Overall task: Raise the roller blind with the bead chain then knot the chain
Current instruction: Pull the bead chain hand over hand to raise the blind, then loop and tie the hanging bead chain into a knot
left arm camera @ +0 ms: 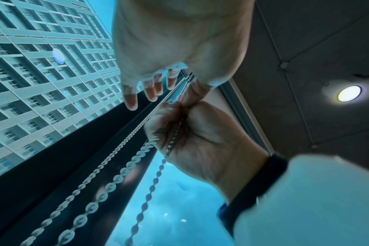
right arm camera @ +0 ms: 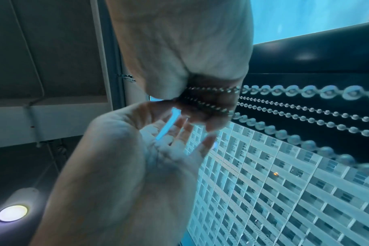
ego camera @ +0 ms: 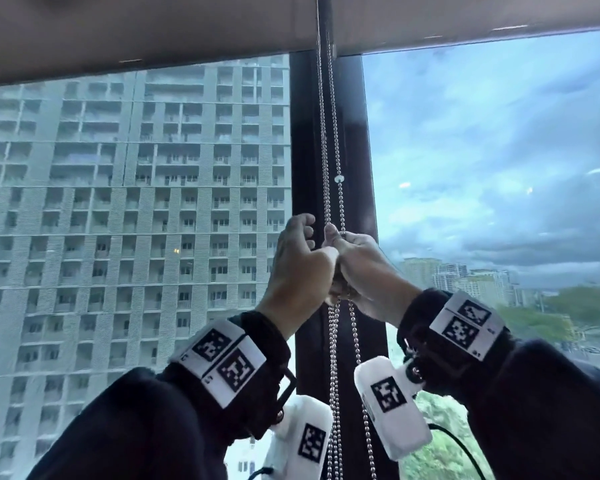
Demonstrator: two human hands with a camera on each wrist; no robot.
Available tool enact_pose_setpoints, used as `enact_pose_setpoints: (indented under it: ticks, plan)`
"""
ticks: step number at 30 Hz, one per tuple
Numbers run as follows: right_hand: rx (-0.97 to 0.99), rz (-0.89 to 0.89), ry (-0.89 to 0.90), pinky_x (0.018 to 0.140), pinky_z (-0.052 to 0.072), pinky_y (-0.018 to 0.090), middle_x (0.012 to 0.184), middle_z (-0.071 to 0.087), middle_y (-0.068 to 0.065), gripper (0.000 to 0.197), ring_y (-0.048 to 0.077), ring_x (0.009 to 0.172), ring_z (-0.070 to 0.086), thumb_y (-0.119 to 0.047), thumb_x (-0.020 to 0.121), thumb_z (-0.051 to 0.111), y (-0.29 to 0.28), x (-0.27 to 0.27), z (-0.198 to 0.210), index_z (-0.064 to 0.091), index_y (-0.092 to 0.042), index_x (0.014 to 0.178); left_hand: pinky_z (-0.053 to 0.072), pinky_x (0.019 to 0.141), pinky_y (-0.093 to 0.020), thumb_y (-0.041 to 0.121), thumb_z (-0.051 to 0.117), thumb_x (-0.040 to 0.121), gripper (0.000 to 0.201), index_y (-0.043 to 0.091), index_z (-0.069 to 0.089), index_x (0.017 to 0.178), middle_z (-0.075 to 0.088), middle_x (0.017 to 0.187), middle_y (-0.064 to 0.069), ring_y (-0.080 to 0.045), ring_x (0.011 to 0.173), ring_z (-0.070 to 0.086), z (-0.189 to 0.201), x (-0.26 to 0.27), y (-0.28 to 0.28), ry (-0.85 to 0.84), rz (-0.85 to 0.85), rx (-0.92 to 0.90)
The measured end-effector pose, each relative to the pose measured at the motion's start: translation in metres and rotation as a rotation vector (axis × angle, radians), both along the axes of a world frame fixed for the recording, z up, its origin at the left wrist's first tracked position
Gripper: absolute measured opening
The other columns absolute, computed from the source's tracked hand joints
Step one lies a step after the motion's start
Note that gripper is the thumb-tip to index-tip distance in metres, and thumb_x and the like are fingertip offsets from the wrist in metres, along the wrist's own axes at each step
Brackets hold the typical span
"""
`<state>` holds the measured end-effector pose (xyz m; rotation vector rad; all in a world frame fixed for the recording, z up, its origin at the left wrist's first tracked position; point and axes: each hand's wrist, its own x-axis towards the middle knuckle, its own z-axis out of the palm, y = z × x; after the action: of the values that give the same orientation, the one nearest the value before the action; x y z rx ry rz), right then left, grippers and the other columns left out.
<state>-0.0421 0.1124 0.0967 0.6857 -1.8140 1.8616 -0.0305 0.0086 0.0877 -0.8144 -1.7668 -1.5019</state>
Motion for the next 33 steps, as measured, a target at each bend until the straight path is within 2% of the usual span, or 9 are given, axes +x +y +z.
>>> enact_pose_setpoints:
  ticks: [3,8,11,14,17,20,26,30,33]
  plan:
    - [-0.016,0.071,0.023,0.035,0.014,0.012,0.041,0.031,-0.006,0.047,0.006,0.028,0.022,-0.044,0.105,0.04,-0.002,0.013,-0.006,0.042,-0.02,0.065,0.049,0.096,-0.034,0.005,0.05,0.087,0.05,0.014,0.046,0.136,0.064,0.117,-0.001,-0.019,0.113,0.06,0.009,0.007,0.0,-0.015,-0.122,0.081]
    - [0.047,0.082,0.132,0.035,0.018,0.009,0.04,0.03,-0.006,0.055,0.007,0.028,0.019,-0.048,0.105,0.032,-0.007,0.021,-0.024,0.041,-0.022,0.057,0.052,0.091,-0.029,0.013,0.052,0.096,0.039,0.009,0.051,0.134,0.076,0.101,-0.002,-0.012,0.1,0.071,0.015,0.014,0.0,-0.006,-0.273,0.089]
    - [0.091,0.105,0.149,0.038,0.018,0.009,0.04,0.028,-0.005,0.063,0.005,0.031,0.019,-0.055,0.102,0.03,-0.01,0.024,-0.04,0.049,-0.025,0.05,0.057,0.082,-0.034,0.012,0.049,0.1,0.021,0.008,0.059,0.118,0.068,0.081,-0.003,-0.017,0.079,0.075,0.018,0.016,0.005,0.031,-0.312,0.128]
    - [0.099,0.142,0.143,0.038,0.018,0.01,0.042,0.029,-0.004,0.054,0.007,0.031,0.02,-0.056,0.1,0.03,-0.006,0.029,-0.055,0.042,-0.025,0.057,0.058,0.059,-0.036,0.01,0.044,0.103,0.018,0.005,0.061,0.098,0.051,0.067,-0.004,-0.015,0.051,0.061,0.018,0.018,0.006,-0.032,-0.454,0.213]
    - [0.107,0.17,0.107,0.036,0.017,0.012,0.046,0.026,-0.003,0.048,0.007,0.035,0.017,-0.055,0.099,0.033,0.002,0.03,-0.071,0.035,-0.024,0.063,0.037,0.042,-0.024,0.009,0.041,0.103,0.02,0.008,0.055,0.089,0.044,0.063,-0.001,-0.011,0.044,0.039,0.017,0.022,0.005,-0.115,-0.566,0.26]
    - [0.166,0.167,0.111,0.036,0.016,0.017,0.048,0.028,-0.002,0.043,0.009,0.039,0.019,-0.054,0.096,0.039,0.011,0.028,-0.089,0.038,-0.024,0.065,0.011,0.044,-0.022,0.016,0.036,0.104,0.03,0.017,0.048,0.077,0.032,0.054,0.006,-0.007,0.041,0.021,0.017,0.023,0.005,-0.148,-0.574,0.246]
    - [-0.003,0.331,-0.094,0.041,0.007,0.024,0.056,0.017,0.0,0.044,0.01,0.039,0.013,-0.048,0.096,0.049,0.047,0.031,-0.087,0.034,-0.021,0.063,0.007,0.043,-0.023,0.059,0.029,0.099,0.054,0.024,0.026,0.059,0.019,0.046,0.008,-0.008,0.039,0.009,0.025,0.034,-0.008,-0.226,-0.772,0.063]
    - [-0.199,0.366,-0.148,0.038,0.007,0.02,0.049,0.02,-0.008,0.044,0.006,0.035,0.014,-0.046,0.098,0.045,0.077,0.038,-0.043,0.039,-0.024,0.061,0.006,0.049,-0.032,0.056,0.027,0.1,0.053,0.022,0.023,0.061,0.019,0.047,0.004,-0.01,0.043,0.009,0.026,0.038,-0.017,-0.106,-0.583,-0.127]
    - [-0.203,0.297,-0.084,0.032,0.012,0.017,0.05,0.042,-0.008,0.035,0.002,0.033,0.02,-0.037,0.103,0.043,0.073,0.046,-0.011,0.05,-0.018,0.074,0.015,0.043,-0.023,0.049,0.031,0.103,0.056,0.018,0.034,0.056,0.025,0.046,0.002,-0.011,0.041,0.017,0.019,0.039,-0.013,0.031,-0.316,-0.265]
